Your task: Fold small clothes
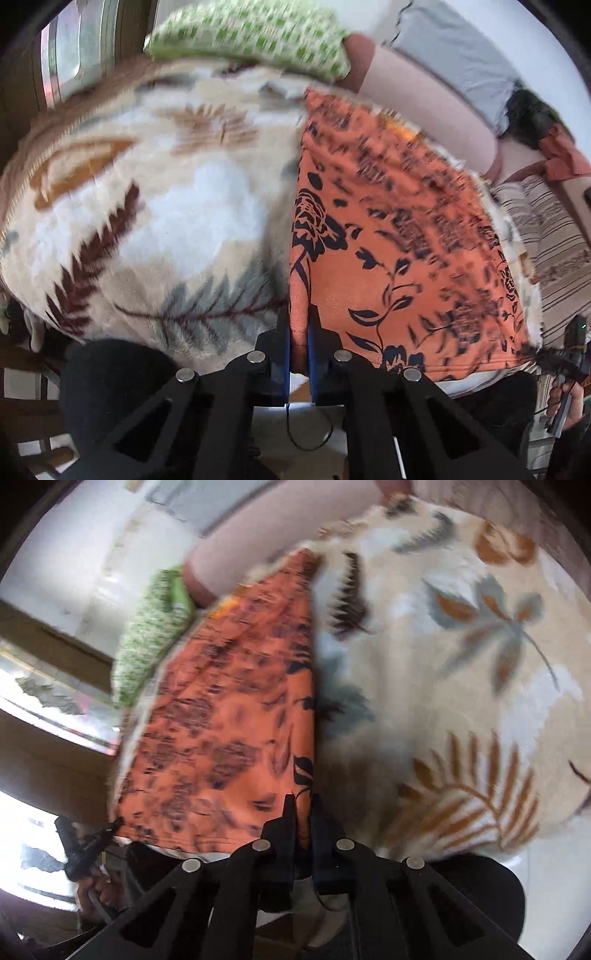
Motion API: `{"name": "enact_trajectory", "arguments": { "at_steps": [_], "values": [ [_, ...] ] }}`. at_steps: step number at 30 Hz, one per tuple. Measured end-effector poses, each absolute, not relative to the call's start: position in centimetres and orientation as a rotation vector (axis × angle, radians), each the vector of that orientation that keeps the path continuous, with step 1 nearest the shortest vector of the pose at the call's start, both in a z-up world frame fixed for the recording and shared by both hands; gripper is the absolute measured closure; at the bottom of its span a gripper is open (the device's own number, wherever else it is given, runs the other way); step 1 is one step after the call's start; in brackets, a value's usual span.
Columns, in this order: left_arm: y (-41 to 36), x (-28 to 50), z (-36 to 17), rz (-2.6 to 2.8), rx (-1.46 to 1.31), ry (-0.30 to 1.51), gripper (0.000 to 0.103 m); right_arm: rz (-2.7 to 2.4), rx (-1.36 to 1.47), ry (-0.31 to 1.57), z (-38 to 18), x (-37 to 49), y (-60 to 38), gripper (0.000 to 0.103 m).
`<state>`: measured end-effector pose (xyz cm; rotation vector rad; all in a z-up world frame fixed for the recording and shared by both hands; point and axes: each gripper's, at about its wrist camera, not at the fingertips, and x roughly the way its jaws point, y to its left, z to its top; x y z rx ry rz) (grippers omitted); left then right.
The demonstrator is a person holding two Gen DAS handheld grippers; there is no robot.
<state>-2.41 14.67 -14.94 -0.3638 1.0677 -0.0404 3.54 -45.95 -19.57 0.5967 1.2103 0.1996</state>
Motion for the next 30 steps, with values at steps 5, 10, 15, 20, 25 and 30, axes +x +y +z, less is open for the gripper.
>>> {"name": "enact_trajectory", "arguments": {
  "at_steps": [5,10,15,20,25,30],
  "values": [
    [14.8,-1.7,-17.5,-0.007,-0.390,1.146,0.086,0.169,0.656,1.177,-20.3,2.9,-46.3,0.079],
    [15.1,-2.1,-16.2,0.006,-0.389,1.074,0.045,0.170,0.554,1.051,-16.6,2.5,-45.3,0.022],
    [13.9,-1.4,-16.7,-0.030,-0.342,1.079,0.045,0.219,0.496,0.959,-14.8,4.4,-43.9,0.022],
    [13.0,-1.1,-17.7,-0.017,-0.296,1.108,0.049,0.204,0.444,1.142,-19.3,7.2,-43.0,0.045],
    [13.5,-1.4,-17.8,-0.024,-0.313,1.110,0.051,0.178,0.305,0.971,-14.8,5.7,-42.4,0.053],
    [13.7,-1.7,-17.7,-0.021,-0.309,1.104,0.051,0.240,0.310,0.973,-15.2,8.3,-41.7,0.052]
  ]
}}
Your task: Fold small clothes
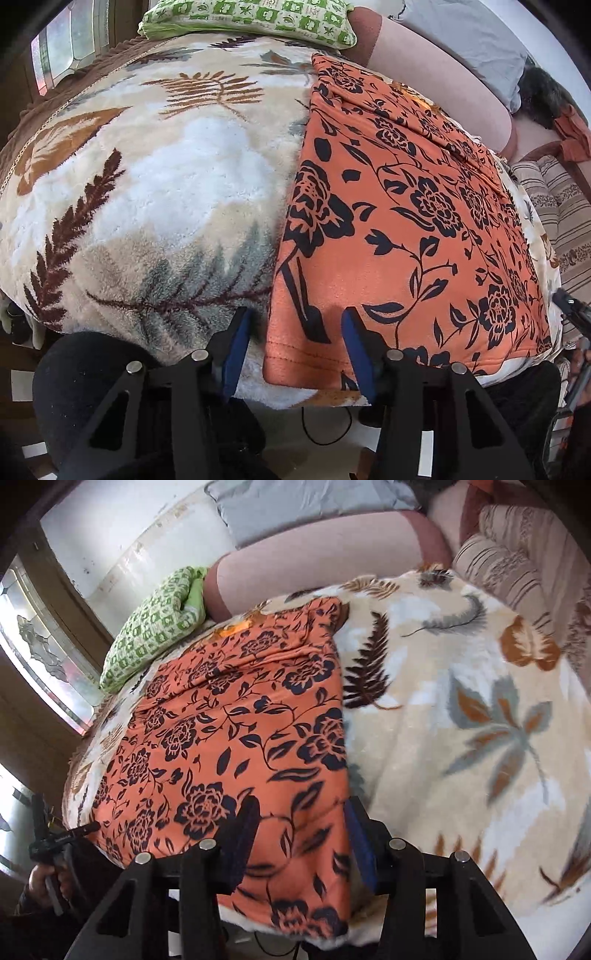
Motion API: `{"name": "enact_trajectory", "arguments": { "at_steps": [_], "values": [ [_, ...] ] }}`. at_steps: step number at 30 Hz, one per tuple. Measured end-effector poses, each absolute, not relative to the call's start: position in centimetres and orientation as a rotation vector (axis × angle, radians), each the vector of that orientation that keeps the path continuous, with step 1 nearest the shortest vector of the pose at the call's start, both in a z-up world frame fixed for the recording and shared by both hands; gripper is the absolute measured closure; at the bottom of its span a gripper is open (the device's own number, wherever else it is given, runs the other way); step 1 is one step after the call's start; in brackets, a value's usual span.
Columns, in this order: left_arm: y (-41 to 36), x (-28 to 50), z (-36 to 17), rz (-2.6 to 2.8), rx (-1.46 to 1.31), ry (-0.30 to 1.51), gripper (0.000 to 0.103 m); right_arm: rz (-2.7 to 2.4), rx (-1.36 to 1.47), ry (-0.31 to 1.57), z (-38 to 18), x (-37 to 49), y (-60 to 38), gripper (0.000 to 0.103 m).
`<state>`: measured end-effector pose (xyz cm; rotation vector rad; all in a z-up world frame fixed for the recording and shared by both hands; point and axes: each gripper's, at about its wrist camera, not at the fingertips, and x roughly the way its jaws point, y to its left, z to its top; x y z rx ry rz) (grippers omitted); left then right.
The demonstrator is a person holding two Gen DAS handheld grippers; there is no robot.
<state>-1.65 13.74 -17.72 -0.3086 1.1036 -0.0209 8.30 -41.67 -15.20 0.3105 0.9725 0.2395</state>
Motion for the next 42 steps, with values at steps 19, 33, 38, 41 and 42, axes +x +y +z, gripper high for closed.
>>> {"name": "enact_trajectory", "arguments": {
  "at_steps": [19,33,38,41,42],
  "values": [
    [14.8,-1.2,-18.1,-0.055,-0.409,1.107,0.076,0.387,0.918,1.201,-23.3,6.1,-46.3,0.082],
    [14.5,2.4,-10.6,-0.185,-0.405,0.971,0.097,0.538,0.974,1.011,-17.7,8.9,-45.9,0.095],
    [15.3,11.4,-4.4,-0.244,-0.401,0.843,0.097,0.633,0.974,0.839,-11.3,17.5,-46.6,0.095],
    [15.7,20.8,-2.1,-0.213,-0.394,0.769,0.096,0.624,0.979,0.735,-8.5,25.3,-47.1,0.095],
    [15.8,23.2,-2.3,-0.190,-0.396,0.765,0.092,0.596,1.016,0.717,-8.6,27.7,-47.7,0.093]
  ]
}}
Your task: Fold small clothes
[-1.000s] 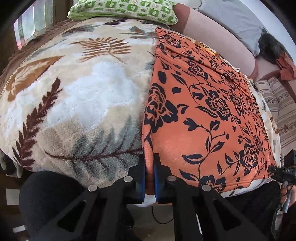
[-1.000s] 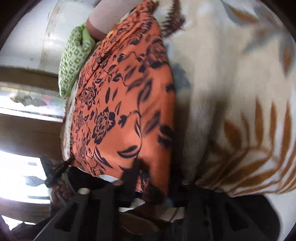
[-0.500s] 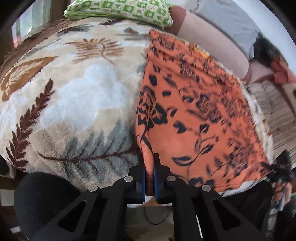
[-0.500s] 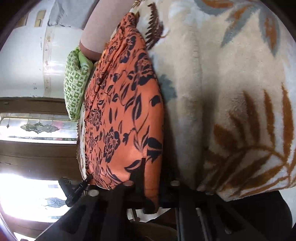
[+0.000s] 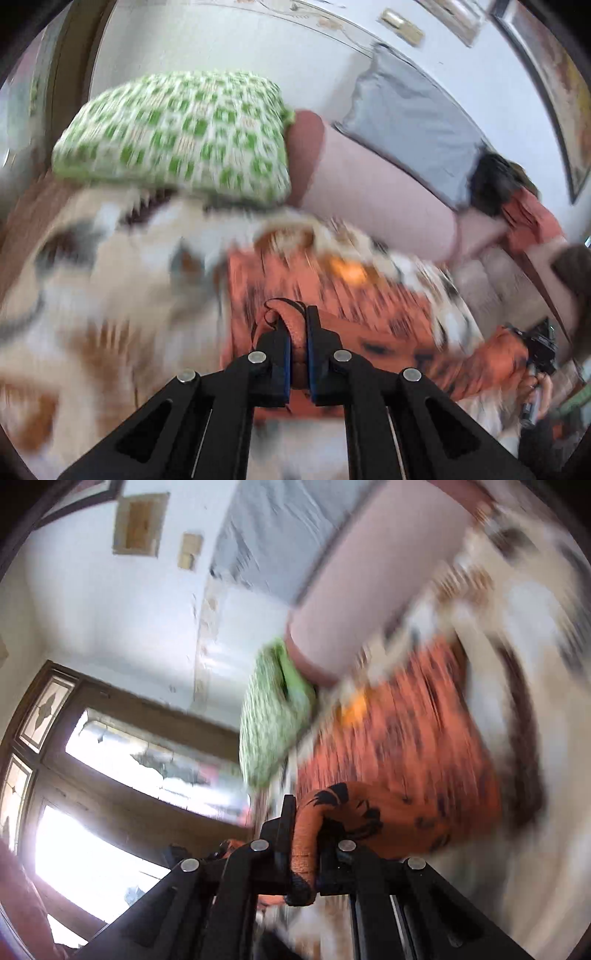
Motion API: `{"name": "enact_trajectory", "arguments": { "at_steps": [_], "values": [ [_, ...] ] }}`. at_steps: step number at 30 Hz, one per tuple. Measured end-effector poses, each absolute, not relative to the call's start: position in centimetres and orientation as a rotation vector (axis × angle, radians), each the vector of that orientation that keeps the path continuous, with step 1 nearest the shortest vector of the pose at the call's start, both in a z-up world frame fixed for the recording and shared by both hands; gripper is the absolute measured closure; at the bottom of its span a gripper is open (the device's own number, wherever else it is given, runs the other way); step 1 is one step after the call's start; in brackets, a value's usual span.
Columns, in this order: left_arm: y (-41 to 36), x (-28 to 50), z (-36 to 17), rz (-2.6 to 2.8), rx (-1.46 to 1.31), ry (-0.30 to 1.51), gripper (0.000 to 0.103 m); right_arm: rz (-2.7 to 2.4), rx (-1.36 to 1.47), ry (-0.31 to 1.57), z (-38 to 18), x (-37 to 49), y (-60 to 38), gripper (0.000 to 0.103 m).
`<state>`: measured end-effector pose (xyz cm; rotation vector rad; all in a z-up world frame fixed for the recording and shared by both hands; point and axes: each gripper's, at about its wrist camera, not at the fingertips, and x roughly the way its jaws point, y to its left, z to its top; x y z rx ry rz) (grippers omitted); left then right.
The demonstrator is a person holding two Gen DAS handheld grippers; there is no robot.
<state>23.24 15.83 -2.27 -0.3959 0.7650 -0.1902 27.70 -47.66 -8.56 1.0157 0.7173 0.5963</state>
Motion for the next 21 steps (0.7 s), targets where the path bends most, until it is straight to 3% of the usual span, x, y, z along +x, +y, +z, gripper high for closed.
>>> {"name": "enact_trajectory", "arguments": {
  "at_steps": [1,2,3,4,5,8,11,16,19,21],
  "values": [
    [16.1,26.6,-3.0,-0.166,-0.406,0.776,0.089,0.558,1.061,0.697,-9.2,31.1,-48.4,0.092],
    [15.8,29.9,-4.2,-0.161,-0.395,0.807,0.066,0.539,1.069,0.690,-10.0,33.6,-48.6,0.085],
    [15.3,33.3,-6.0,-0.146,-0.349,0.874,0.036,0.512,1.060,0.711,-11.3,36.3,-48.9,0.073],
    [15.1,35.4,-8.1,-0.044,-0.298,0.932,0.031,0.422,1.041,0.790,-13.4,38.7,-48.8,0.027],
    [15.1,36.3,-9.7,0.045,-0.263,0.950,0.031,0.313,1.036,0.837,-15.1,39.2,-49.0,0.010],
    [16.4,34.1,-12.8,0.050,-0.318,0.939,0.031,0.302,1.017,0.863,-17.6,37.9,-48.0,0.010],
    [16.4,30.5,-13.3,0.004,-0.294,0.914,0.031,0.287,0.767,0.899,-17.5,35.1,-46.0,0.010],
    [12.8,29.6,-15.5,-0.169,-0.151,1.050,0.028,0.295,0.640,0.957,-17.9,35.9,-44.3,0.010],
    [11.7,30.9,-17.7,-0.139,-0.141,1.108,0.032,0.328,0.618,1.144,-20.9,38.6,-42.5,0.013],
    [11.4,32.2,-17.2,-0.152,-0.187,1.126,0.089,0.309,0.521,1.178,-19.8,39.4,-40.6,0.025]
  ]
}}
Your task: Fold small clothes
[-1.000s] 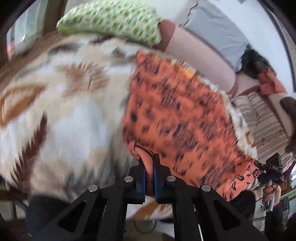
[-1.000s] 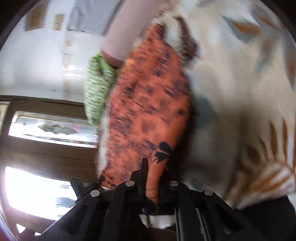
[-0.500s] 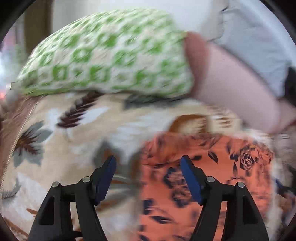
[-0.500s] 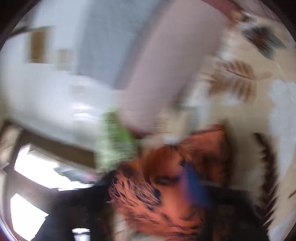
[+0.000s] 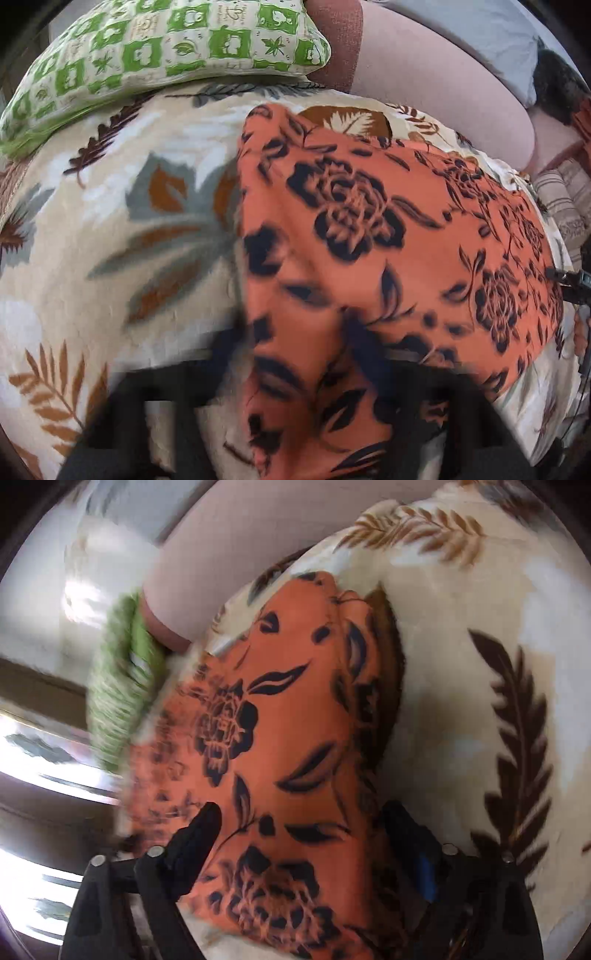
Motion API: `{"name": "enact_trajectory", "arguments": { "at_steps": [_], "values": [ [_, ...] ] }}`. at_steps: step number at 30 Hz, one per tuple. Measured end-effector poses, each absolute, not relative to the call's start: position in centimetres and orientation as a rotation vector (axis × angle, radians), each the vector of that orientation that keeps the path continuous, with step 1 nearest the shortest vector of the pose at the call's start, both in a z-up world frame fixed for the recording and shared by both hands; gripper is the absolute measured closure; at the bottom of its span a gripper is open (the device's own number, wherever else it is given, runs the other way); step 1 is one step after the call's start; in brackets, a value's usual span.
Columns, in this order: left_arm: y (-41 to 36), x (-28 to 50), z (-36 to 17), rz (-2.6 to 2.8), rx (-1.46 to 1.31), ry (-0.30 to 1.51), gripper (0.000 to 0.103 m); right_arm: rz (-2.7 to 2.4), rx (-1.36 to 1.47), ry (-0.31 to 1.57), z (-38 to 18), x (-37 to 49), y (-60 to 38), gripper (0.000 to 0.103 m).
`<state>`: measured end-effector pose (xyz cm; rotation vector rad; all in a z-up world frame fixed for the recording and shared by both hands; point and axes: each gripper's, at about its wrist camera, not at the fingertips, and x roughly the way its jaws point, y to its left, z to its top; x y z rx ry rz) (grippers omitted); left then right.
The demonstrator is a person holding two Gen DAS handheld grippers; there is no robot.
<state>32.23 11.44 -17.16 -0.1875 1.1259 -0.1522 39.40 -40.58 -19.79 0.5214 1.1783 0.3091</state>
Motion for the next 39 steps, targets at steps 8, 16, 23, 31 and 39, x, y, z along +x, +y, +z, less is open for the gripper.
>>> {"name": "enact_trajectory", "arguments": {
  "at_steps": [8,16,23,31,39],
  "values": [
    [10.6,29.7,-7.5,-0.175,-0.205,0.986,0.090,0.392,0.605,1.059,-11.3,36.9,-39.3,0.085],
    [11.8,13.8,-6.3,-0.191,-0.223,1.002,0.084,0.493,0.625,1.024,-7.6,22.5,-39.0,0.080],
    [14.4,8.9,-15.2,-0.031,-0.247,1.094,0.050,0.266,0.555,1.195,-18.7,13.0,-40.6,0.020],
    [8.2,8.3,-8.8,-0.172,-0.078,0.878,0.027,0.378,0.625,0.969,-11.6,15.2,-40.8,0.019],
    [4.7,9.7,-15.1,-0.113,0.033,1.052,0.027,0.217,0.786,1.132,-18.7,16.7,-40.9,0.036]
  ]
}}
